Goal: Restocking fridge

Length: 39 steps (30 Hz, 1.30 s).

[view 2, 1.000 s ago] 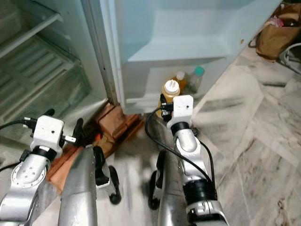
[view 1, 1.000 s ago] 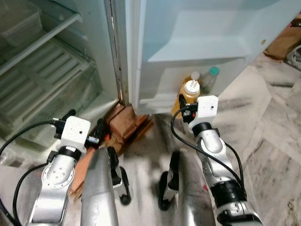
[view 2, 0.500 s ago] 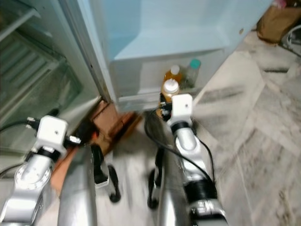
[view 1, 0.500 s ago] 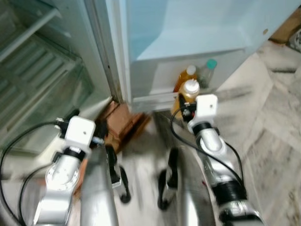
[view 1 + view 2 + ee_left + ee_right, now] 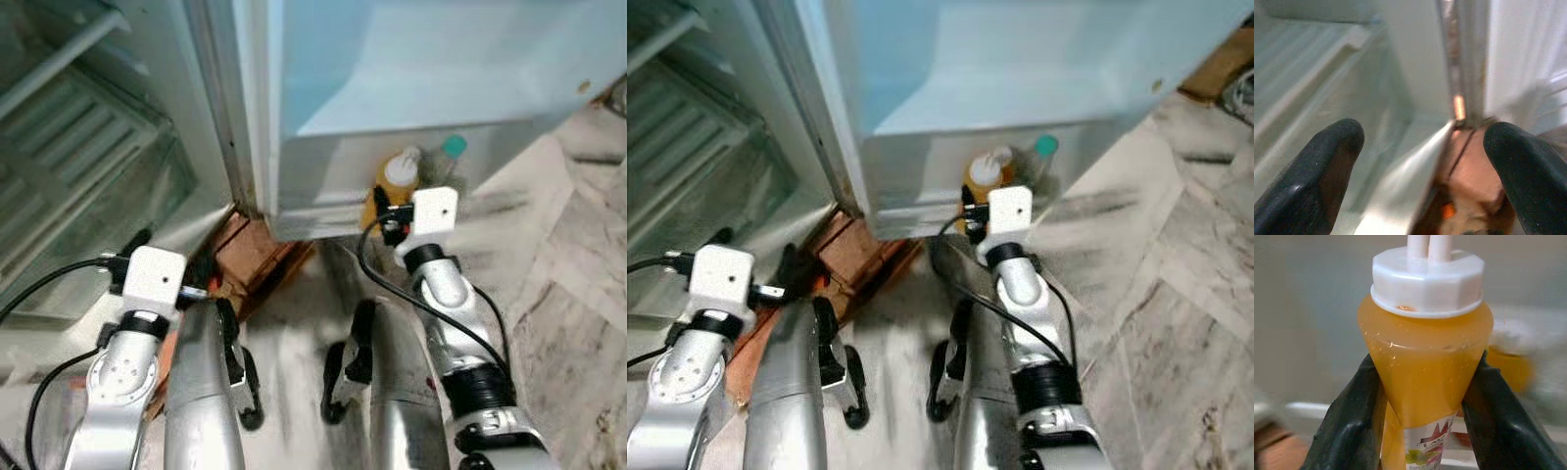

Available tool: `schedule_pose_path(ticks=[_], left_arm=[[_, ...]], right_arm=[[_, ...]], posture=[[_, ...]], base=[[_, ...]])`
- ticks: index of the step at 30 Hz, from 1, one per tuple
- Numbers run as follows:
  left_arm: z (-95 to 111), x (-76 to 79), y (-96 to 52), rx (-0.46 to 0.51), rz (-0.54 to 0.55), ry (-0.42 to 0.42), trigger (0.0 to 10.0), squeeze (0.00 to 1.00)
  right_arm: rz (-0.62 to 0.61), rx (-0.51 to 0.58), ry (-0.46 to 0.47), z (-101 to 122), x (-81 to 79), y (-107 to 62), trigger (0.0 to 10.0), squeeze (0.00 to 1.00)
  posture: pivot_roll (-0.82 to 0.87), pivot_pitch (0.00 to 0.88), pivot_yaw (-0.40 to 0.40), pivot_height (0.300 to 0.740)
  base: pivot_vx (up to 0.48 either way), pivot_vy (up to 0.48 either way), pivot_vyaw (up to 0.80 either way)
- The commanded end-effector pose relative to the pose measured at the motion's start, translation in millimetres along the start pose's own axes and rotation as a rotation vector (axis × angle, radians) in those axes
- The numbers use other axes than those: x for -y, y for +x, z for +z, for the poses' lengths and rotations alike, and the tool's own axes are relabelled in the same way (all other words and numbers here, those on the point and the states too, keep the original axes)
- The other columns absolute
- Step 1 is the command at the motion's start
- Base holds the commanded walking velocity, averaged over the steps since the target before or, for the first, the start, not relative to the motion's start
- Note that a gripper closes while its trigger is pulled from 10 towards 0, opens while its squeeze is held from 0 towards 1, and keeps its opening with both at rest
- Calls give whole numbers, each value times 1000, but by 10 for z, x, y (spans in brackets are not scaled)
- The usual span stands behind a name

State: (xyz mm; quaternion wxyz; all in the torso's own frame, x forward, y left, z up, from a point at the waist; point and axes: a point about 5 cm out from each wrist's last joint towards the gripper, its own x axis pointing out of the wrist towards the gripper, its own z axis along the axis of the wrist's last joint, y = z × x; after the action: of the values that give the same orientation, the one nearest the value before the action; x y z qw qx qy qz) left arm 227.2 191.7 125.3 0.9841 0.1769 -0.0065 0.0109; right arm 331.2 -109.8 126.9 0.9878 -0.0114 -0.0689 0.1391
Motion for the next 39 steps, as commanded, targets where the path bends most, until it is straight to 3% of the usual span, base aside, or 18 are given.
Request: schedule_pose_path(ticks=[1,9,15,20,27,35,39], left_arm=[[10,-47,-75,-6,34,9,10000,0],[-30,-145,-226,-64,87,-10,10000,0],[-23,-144,-296,-77,74,-5,10000,0],[-5,-170,-319,-89,74,-6,10000,0],[-14,-193,-352,-102,77,-1,10000,0],[3,-162,-341,-105,57,-7,10000,0],[9,-137,-305,-98,40,-10,10000,0]], right_arm=[[60,27,-24,35,-35,62,10000,0],[127,108,-115,242,-106,322,10000,0],[125,122,-217,275,-139,420,10000,0],[60,116,-393,269,-50,496,10000,0],[-48,48,-451,194,126,508,10000,0],[-155,-69,-375,65,257,488,10000,0],[-229,-108,-305,36,417,451,10000,0]], posture=[[180,390,-75,548],[225,423,-74,503],[248,437,-74,503],[274,444,-64,503],[283,447,-61,503],[282,451,-61,503],[272,446,-59,503]], base=[[0,0,0],[0,0,0],[0,0,0],[0,0,0],[0,0,0],[0,0,0],[0,0,0]])
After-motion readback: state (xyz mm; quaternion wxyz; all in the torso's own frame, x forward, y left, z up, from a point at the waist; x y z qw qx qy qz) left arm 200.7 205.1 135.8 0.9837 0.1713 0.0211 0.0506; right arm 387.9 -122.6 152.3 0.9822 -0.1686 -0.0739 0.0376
